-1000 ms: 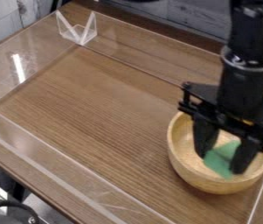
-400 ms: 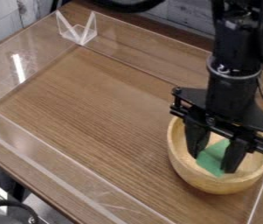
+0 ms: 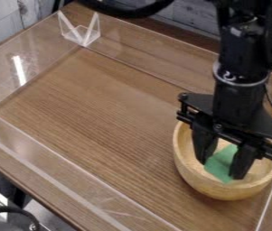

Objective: Put the green block in the brown bowl

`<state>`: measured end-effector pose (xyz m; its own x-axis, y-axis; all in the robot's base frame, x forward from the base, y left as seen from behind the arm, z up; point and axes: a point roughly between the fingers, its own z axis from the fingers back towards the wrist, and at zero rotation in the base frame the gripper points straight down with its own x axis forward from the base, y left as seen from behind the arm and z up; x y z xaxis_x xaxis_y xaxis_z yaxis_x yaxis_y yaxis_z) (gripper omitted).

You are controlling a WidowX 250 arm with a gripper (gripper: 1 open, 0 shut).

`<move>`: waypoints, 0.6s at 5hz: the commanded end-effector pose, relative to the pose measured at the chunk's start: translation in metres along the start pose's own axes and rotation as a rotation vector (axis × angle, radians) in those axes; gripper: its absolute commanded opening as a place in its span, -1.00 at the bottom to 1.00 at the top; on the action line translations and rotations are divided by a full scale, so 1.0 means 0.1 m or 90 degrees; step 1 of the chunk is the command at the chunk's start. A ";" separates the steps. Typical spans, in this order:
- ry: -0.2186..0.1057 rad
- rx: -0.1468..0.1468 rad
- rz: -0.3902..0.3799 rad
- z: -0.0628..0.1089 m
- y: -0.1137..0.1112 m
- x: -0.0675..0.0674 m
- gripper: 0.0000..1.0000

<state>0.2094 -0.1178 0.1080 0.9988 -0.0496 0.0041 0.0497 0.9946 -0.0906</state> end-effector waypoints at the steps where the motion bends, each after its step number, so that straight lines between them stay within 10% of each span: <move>1: -0.024 -0.006 -0.006 0.04 -0.03 0.04 -1.00; 3: -0.033 -0.008 -0.007 0.00 -0.03 0.06 -1.00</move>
<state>0.2124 -0.1188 0.1015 0.9983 -0.0493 0.0299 0.0520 0.9940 -0.0964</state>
